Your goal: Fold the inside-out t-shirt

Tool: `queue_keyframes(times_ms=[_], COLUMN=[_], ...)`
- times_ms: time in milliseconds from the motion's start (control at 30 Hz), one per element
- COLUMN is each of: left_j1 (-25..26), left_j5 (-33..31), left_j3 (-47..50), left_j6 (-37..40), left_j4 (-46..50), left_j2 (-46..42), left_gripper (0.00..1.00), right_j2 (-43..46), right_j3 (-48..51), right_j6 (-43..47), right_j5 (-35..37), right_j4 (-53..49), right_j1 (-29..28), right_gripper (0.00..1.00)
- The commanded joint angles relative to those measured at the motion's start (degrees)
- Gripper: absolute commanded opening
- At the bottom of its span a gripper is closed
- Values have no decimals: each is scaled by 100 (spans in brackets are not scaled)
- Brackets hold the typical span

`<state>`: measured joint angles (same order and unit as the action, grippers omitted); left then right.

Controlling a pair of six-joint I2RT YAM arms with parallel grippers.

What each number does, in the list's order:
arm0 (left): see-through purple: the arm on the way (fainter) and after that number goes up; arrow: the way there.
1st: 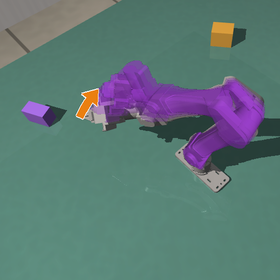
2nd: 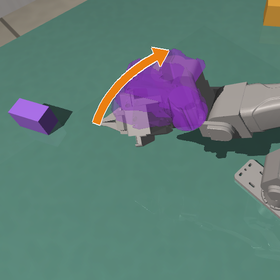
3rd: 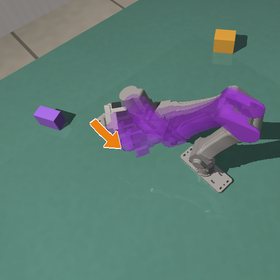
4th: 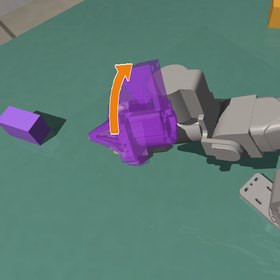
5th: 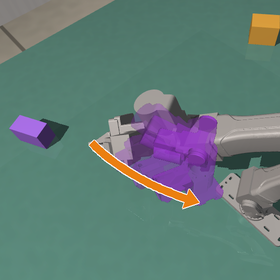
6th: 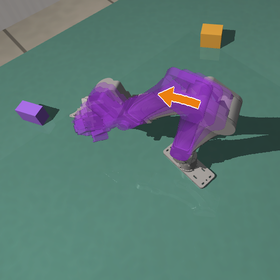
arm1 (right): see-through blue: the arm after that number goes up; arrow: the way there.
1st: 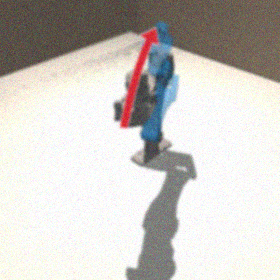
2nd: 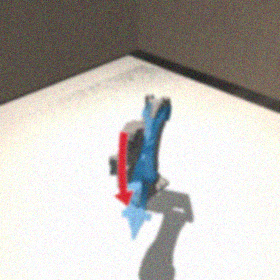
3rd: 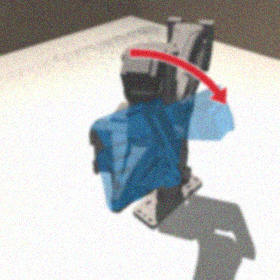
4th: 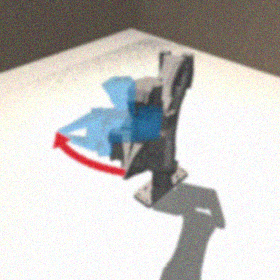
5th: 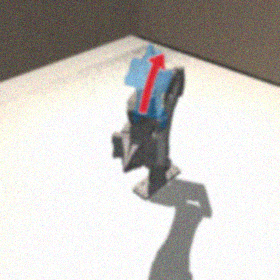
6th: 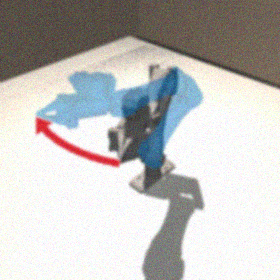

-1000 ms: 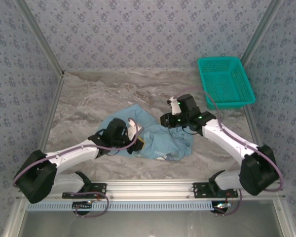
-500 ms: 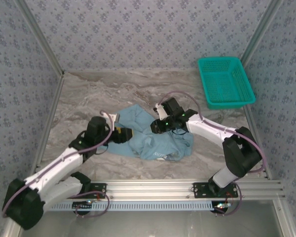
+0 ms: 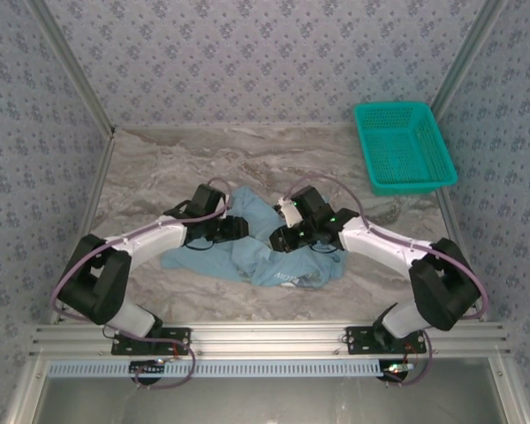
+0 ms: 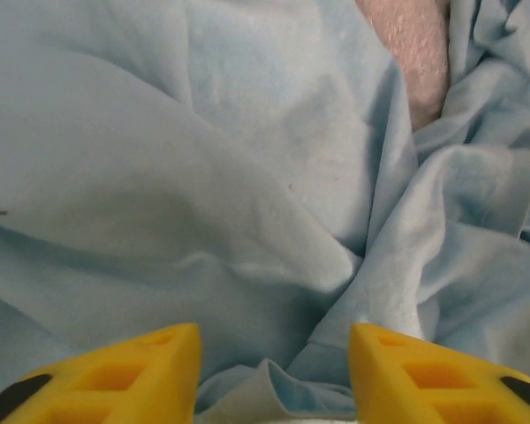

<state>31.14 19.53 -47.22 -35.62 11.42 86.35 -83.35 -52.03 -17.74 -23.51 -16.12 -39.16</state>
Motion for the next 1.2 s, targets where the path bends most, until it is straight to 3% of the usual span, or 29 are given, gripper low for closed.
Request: queue_keyframes(times_ms=[0,67,200,367,467,700,900,1000,1167], left_j1=[98,103,111,172,297,325,311,273,275], left_j5=[393,699,1289,2496,3175,4813,5320,5387,5111], left_j3=[-125,-66,-186,-490,-832,-2130,-3519,-3683,-3690], left_j6=[-59,-116,211,1120,1967,3582,5693,5794,5594], left_j4=[33,-320,-1106,-2308,-2346,-932,2052,2268,2152], left_j2=[102,169,23,-344,-478,-197,249,381,410], left_gripper=[38,22,0,0,0,0,0,0,0], right_j2=[291,382,697,1430,1831,2465,2677,2611,2738], right_j3=[7,-16,-52,-26,-24,94,675,859,1006], right_j6=[22,65,311,701,832,1067,1015,931,1020], right_j5=[106,101,135,35,-292,-1262,-1979,-2344,-2535], right_j4=[-52,-62,-231,-246,-74,279,1433,1886,2095], right_j1=[163,252,494,1102,1514,2089,2059,1896,1632], right_gripper=[24,24,28,34,39,51,62,68,69])
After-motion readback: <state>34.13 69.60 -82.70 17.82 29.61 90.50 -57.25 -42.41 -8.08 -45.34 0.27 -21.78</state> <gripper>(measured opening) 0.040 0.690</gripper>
